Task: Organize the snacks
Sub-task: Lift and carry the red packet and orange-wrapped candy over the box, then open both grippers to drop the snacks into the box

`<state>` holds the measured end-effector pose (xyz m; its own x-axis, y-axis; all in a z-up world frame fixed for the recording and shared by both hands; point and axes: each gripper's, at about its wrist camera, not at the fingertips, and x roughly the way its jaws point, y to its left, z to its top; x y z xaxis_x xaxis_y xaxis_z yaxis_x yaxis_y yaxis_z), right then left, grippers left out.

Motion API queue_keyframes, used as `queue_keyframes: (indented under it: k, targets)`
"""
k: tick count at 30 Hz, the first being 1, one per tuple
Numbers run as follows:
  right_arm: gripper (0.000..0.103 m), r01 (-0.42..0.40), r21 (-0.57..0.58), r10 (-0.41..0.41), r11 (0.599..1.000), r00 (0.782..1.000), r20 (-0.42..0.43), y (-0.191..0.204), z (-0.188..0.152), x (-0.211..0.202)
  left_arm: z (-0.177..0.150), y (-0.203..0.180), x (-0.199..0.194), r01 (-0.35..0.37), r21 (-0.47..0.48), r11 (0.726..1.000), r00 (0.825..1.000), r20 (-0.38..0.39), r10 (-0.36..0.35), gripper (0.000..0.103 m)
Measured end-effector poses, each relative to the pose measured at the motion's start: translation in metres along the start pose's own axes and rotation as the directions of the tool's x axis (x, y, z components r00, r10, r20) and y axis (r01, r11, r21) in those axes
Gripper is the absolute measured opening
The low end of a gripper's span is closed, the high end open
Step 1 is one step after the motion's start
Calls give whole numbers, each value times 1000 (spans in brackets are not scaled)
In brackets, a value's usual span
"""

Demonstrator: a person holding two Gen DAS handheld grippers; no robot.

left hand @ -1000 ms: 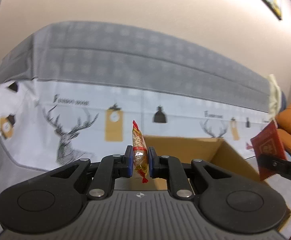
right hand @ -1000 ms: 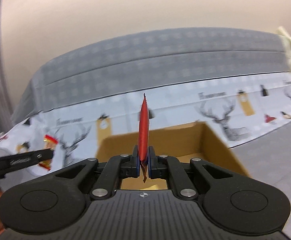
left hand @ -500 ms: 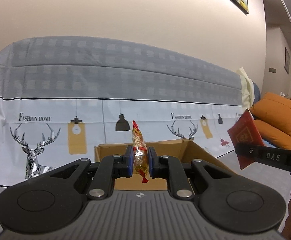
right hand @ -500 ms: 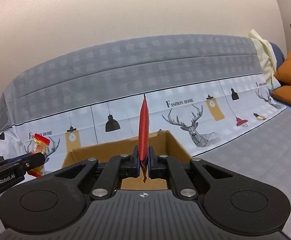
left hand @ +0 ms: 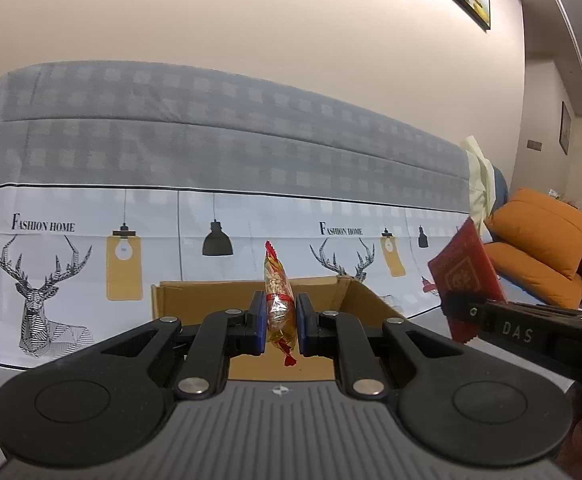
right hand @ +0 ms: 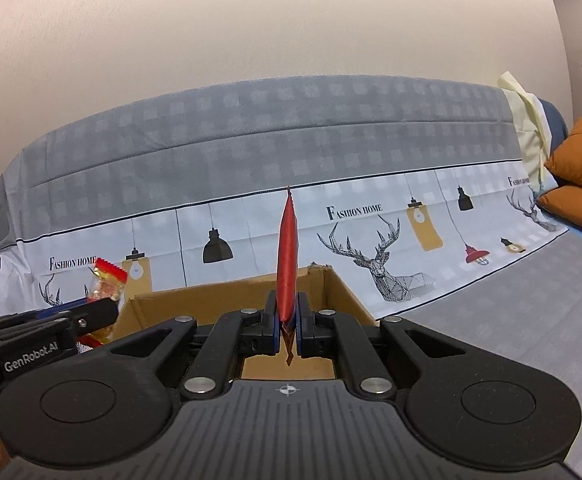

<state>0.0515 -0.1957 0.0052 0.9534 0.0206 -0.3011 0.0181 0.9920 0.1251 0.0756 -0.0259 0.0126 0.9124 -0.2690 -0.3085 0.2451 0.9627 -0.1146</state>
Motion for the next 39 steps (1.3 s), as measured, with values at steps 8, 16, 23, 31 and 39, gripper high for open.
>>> queue_keyframes:
  k: [8,16,23,31,39]
  targets:
    - [7,14,-8,-14,1000,1000,-5,3,-1,0,0,-5,4,19,-10,1000,1000,-6,-19,16]
    - [8,19,-14,-19,1000,1000,-8,5,-2,2,-1,-5,7,27,-17,999,1000,-9,-27,16]
    - [8,22,-14,-22,1000,1000,-11,5,-2,2,-1,-6,9,32,-22,999,999,-10,-33,16]
    - [8,27,-17,-27,999,1000,-11,3,-2,2,-1,-7,10,36,-26,999,999,-12,-36,16]
    - [8,27,-18,-27,999,1000,-11,4,-2,2,-2,-9,10,37,-27,999,999,-14,-38,16]
